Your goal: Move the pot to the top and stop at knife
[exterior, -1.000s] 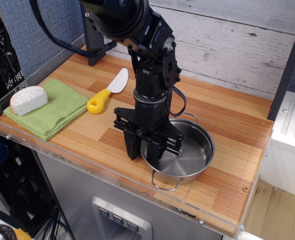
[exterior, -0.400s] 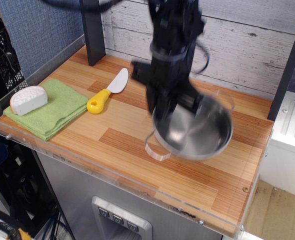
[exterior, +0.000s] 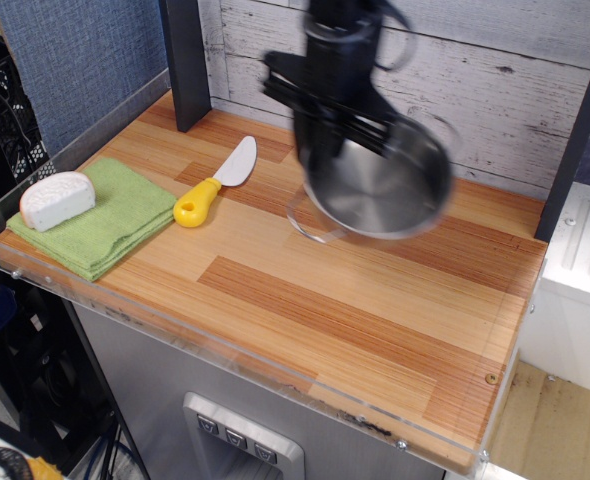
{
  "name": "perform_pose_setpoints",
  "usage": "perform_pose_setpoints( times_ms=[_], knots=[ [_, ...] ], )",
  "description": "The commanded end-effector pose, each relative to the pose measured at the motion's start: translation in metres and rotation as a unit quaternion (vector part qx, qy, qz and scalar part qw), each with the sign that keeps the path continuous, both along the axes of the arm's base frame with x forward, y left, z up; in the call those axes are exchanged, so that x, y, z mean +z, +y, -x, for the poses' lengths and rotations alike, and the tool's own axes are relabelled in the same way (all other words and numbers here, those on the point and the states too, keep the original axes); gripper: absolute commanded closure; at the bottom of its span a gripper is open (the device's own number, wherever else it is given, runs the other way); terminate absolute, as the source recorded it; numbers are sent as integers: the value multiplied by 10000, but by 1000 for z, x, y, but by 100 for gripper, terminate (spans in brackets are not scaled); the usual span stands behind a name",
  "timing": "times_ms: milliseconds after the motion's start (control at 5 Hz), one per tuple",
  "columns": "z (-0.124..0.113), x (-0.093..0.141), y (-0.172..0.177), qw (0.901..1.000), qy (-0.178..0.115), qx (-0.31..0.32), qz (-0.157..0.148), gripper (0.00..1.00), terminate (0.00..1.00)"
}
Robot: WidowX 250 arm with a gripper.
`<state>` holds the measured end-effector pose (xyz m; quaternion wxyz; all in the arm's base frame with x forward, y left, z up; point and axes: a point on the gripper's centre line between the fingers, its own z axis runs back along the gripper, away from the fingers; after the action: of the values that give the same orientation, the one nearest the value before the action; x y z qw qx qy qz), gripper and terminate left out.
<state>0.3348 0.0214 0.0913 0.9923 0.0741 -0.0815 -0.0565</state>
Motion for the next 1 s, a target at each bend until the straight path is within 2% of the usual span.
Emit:
perform_pose_setpoints(
  times_ms=[0,200,400,600,800],
  knots=[
    [-14,-17,74,9967,223,714,-313,100,0],
    [-21,-36,79,9950,423,888,-194,100,0],
    [-26,-46,77,9942,540,905,-230,100,0],
    [-26,-52,73,9935,572,984,-95,100,0],
    [-25,-54,62,9942,581,896,-119,100,0]
  ],
)
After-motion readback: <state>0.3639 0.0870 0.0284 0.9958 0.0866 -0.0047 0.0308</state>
